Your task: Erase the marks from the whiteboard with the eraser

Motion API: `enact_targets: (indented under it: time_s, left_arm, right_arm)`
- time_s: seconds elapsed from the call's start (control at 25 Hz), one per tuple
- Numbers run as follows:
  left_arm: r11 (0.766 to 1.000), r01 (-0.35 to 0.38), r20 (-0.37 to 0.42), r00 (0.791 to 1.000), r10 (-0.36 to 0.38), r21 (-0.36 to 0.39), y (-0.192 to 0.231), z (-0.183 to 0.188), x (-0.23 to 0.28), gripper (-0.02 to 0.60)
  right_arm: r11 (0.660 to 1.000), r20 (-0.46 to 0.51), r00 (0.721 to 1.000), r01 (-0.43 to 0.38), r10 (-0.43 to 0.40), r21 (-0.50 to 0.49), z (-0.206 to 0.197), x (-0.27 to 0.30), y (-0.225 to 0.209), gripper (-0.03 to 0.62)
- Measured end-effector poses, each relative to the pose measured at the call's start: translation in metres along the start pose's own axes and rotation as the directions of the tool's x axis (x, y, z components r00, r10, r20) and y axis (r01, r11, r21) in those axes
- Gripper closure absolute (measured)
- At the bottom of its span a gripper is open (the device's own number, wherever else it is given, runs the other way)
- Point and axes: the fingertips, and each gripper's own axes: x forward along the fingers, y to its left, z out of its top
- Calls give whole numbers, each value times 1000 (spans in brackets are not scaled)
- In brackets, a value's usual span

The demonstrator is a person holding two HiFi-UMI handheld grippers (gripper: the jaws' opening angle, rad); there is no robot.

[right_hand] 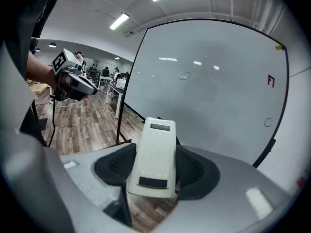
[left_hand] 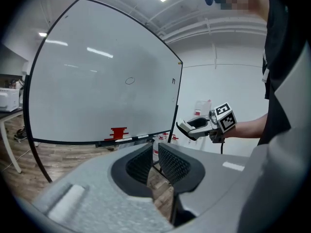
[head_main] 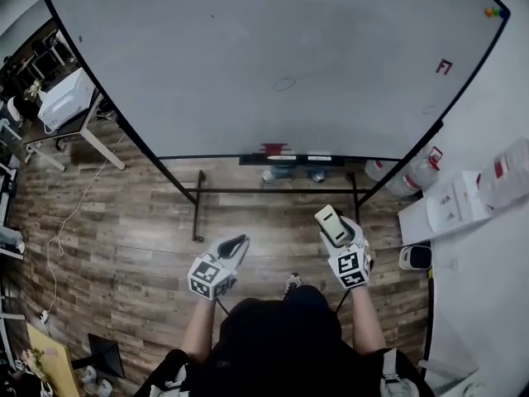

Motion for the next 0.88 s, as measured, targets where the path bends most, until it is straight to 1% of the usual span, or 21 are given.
enact_targets:
  time_s: [0.2,0.44,0.56,0.68,0.76,0.88]
  left_arm:
    - [999,-48,20,999,48,-1,-1,25,45,535]
    - [994,-108,35,994,108,-11,-2,36,84,535]
    - [993,-115,10,993,115,-15,-2,33,93,535]
    - [992,-124,-9,992,124,-34,9,33,102,535]
    - [992,-122,-6,992,122,-43,18,38,111,537]
    - [993,-114,18,993,115,-24,39,52,127,535]
  right_arm:
    - [997,7,1000,-12,12,-74,-1,17,-57,335]
    - [986,21,999,-35,39,-160,-3,46,-102,335]
    - [982,34,999,-24,31,-186,1,57,-117,335]
    - [980,50,999,0,10,-198,10,71,-135,335]
    - [980,58,998,10,2,-200,17,82,-145,335]
    - [978,65,998,24,-11,-208,29,101,-156,335]
